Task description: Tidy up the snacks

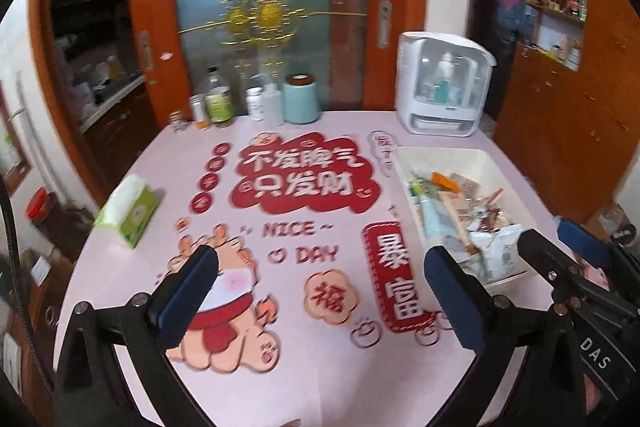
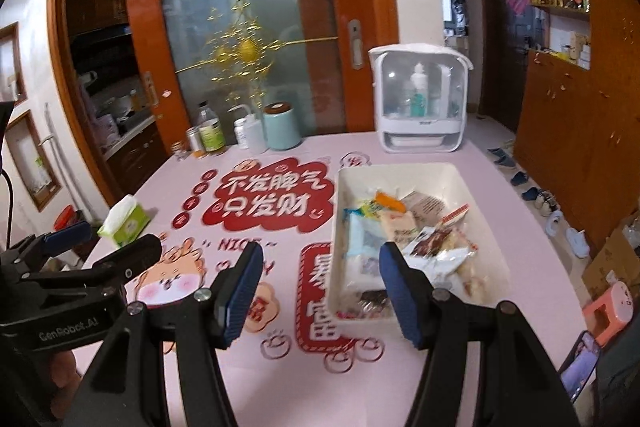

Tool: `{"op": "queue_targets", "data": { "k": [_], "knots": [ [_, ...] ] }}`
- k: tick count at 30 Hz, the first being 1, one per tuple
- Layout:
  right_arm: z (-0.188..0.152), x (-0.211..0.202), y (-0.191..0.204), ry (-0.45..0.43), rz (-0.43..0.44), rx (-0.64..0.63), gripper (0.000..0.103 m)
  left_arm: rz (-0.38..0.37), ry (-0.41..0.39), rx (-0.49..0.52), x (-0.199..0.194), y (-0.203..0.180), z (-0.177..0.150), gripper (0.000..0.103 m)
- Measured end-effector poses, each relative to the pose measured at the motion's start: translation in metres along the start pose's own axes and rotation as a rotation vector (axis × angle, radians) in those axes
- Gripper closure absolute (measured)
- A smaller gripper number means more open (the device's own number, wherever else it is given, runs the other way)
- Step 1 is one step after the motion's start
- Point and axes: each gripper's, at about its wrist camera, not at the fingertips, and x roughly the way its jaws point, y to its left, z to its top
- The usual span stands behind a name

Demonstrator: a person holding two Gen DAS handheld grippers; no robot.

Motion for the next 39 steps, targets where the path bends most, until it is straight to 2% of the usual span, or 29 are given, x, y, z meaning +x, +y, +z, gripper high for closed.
{"op": "queue_targets", "data": {
  "k": [1, 6, 10, 13, 16, 25, 39],
  "knots": [
    [-0.002, 0.0, 0.002, 0.01, 0.007, 0.001, 0.042, 0.031, 0.0, -0.006, -0.003, 0.003, -0.006, 0.001],
    [-0.017, 0.0, 0.012, 0.058, 0.04, -0.013, 0.042, 0.088, 0.016, -0.029, -0.005, 0.011, -0.027, 0.001],
    [-0.024, -0.005, 0.016, 0.047, 0.029, -0.016, 0.042, 0.079, 0.094, -0.042, 0.006, 0.016, -0.038, 0.001],
    [-0.028, -0.007, 0.018, 0.052, 0.032, -0.021, 0.042, 0.074, 0.114, -0.064, 0.01, 0.019, -0.042, 0.001],
    [-0.034, -0.007, 0.019, 0.061, 0.016, -0.026, 0.042, 0.071, 0.112, -0.079, 0.011, 0.022, -0.044, 0.001],
    [-0.046, -0.008, 0.01, 0.082, 0.0, 0.015, 0.042, 0.052, 0.062, -0.04, 0.004, 0.013, -0.045, 0.001],
    [-0.048, -0.001, 0.016, 0.096, 0.006, -0.001, 0.042, 0.034, 0.082, -0.021, 0.011, 0.002, -0.052, 0.001]
  ]
}}
